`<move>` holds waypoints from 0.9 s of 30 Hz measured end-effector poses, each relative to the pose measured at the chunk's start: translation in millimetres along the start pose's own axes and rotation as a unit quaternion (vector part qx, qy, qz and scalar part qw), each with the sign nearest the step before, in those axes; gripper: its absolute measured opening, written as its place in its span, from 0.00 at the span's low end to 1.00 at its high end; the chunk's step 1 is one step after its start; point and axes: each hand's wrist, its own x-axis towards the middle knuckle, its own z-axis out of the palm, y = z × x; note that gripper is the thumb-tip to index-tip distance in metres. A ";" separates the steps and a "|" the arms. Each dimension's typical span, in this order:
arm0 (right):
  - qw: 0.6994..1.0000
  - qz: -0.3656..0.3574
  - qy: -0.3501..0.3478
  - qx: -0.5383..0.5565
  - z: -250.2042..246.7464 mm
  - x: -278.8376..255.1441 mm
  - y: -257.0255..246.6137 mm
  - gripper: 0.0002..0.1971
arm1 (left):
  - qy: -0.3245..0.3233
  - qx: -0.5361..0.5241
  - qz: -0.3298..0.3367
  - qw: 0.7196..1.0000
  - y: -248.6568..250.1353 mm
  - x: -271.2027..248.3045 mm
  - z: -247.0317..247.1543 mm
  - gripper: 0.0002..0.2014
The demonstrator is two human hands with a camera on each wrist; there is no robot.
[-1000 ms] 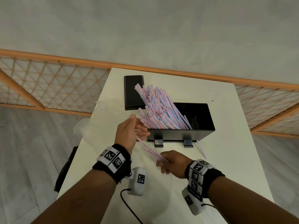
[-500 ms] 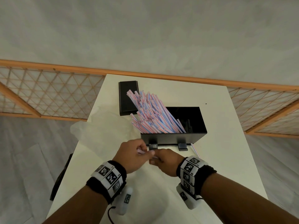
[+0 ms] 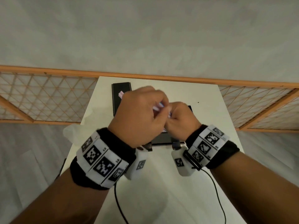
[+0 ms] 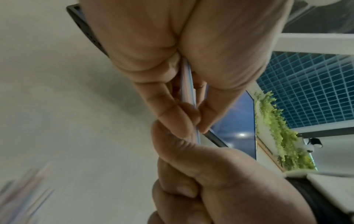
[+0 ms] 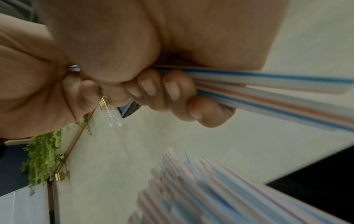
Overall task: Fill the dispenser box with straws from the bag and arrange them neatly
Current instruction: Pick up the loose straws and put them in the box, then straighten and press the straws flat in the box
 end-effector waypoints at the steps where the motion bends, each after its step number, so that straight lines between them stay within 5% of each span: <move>1: 1.000 -0.005 0.010 -0.003 -5.7 6.6 -3.4 0.24 | 0.014 0.008 0.007 1.000 1.6 7.4 0.4 0.02; 4: 0.998 -0.008 0.009 -0.057 -14.6 20.3 -3.3 0.22 | -0.002 0.033 -0.008 0.999 -5.1 20.9 13.1 0.02; 7: 0.991 0.034 -0.045 -0.126 -15.5 21.1 11.8 0.10 | -0.067 0.049 -0.055 0.995 -18.9 22.8 35.9 0.01; 13: 0.964 0.183 -0.088 -0.173 -28.7 15.7 65.3 0.20 | -0.194 0.098 -0.132 0.967 -36.3 15.9 66.8 0.04; 18: 0.942 0.264 -0.109 -0.176 -42.1 26.9 82.9 0.22 | -0.285 0.161 -0.131 0.936 -35.5 18.0 70.2 0.12; 21: 0.925 0.276 -0.129 -0.227 -42.4 36.1 86.2 0.20 | -0.211 0.166 -0.087 0.959 -36.5 19.4 60.6 0.19; 23: 0.919 0.278 -0.143 -0.241 -37.7 40.3 86.7 0.17 | -0.071 0.157 -0.067 0.983 -38.2 18.0 48.0 0.20; 25: 0.915 0.284 -0.155 -0.243 -31.0 40.9 88.8 0.16 | 0.090 0.122 -0.099 0.984 -44.9 11.9 36.1 0.21; 27: 0.907 0.291 -0.172 -0.250 -23.9 37.7 93.5 0.14 | 0.174 0.046 -0.187 0.966 -53.3 2.4 28.0 0.24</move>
